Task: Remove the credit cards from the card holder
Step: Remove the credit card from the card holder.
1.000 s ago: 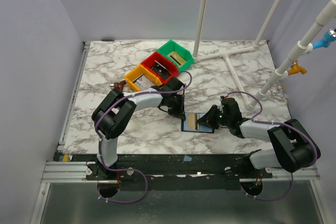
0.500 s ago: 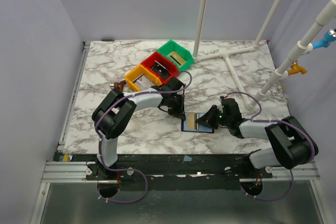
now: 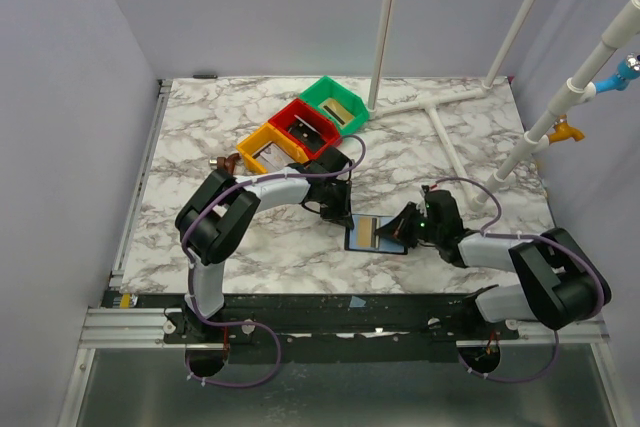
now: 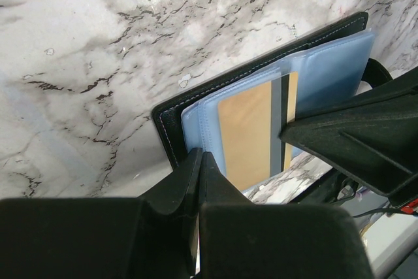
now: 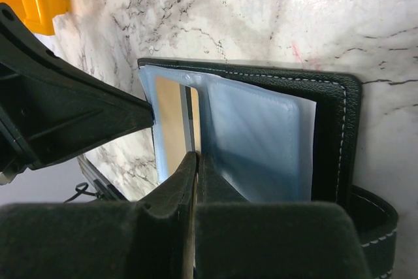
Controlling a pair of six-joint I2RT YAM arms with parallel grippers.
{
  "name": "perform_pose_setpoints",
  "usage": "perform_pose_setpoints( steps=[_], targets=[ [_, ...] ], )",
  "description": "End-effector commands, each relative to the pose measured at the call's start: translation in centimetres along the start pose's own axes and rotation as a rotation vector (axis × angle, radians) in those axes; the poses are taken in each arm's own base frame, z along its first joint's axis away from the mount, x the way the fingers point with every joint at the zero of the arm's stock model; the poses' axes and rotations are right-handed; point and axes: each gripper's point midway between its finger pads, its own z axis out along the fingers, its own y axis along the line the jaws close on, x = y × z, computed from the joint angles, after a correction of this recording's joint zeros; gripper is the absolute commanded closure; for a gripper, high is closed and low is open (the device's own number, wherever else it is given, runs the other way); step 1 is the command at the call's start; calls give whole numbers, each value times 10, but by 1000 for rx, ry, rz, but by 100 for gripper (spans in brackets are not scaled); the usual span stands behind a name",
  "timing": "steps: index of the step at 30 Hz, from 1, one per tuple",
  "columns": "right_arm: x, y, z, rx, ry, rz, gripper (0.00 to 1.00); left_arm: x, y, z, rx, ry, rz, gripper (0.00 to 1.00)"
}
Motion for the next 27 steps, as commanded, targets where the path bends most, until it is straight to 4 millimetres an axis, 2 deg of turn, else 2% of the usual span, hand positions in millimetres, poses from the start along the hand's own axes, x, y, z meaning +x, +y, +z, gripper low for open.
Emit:
perform_pose_setpoints(
  steps=[1, 21, 27],
  targets=[
    [3, -22, -7, 74, -15, 2, 99, 7, 35, 11, -107, 22, -18, 100],
    [-1, -33, -13, 120, -43, -13, 99, 3, 40, 7, -112, 13, -21, 100],
    [1, -35, -11, 127, -29, -13, 99, -8, 16, -6, -81, -30, 47, 100]
  ],
)
